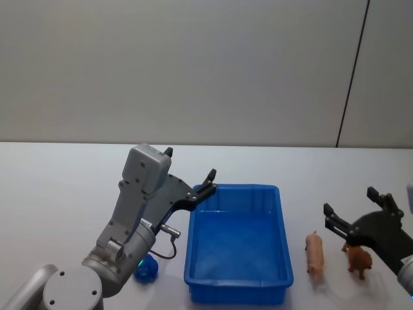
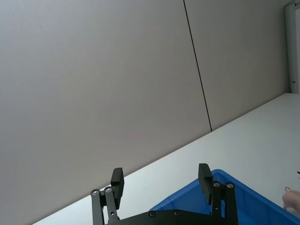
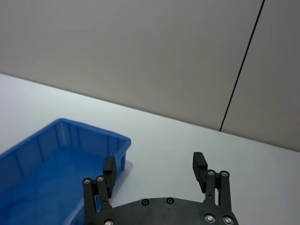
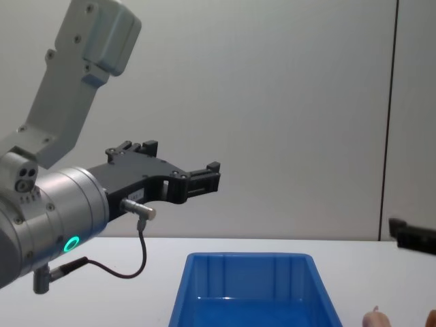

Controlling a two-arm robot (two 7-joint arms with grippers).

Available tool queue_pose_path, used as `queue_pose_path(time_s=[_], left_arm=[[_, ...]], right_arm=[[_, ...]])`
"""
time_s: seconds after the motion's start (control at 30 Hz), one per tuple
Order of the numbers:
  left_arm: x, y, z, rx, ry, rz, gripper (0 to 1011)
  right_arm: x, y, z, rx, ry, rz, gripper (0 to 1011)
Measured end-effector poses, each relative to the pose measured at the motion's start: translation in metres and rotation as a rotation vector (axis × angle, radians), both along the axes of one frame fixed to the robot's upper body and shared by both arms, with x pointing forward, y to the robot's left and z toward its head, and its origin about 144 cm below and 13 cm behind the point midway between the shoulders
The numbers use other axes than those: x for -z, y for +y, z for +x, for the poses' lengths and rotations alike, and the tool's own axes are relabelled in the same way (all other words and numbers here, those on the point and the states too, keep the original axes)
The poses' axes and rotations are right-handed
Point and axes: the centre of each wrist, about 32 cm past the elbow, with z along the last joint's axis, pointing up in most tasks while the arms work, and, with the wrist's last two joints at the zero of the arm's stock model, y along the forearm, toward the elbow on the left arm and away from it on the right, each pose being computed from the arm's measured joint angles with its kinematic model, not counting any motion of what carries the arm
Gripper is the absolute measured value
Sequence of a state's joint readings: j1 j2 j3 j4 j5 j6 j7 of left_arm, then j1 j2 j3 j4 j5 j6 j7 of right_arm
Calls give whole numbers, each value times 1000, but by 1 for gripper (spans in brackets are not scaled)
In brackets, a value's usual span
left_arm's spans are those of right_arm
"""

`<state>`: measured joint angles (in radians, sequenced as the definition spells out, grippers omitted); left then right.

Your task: Pick up the two dolls from the table and place them into the box.

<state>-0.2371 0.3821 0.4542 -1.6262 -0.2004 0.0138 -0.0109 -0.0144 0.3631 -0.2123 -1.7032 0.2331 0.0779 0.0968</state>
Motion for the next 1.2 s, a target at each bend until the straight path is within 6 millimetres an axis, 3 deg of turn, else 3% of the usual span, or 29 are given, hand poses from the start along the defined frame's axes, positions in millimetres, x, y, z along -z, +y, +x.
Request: queue_pose_path(time_s=[1.2], left_arm=[[0, 0, 0, 0, 0, 0, 1001]], right_arm=[[25, -22, 23, 26, 293, -193, 1001]])
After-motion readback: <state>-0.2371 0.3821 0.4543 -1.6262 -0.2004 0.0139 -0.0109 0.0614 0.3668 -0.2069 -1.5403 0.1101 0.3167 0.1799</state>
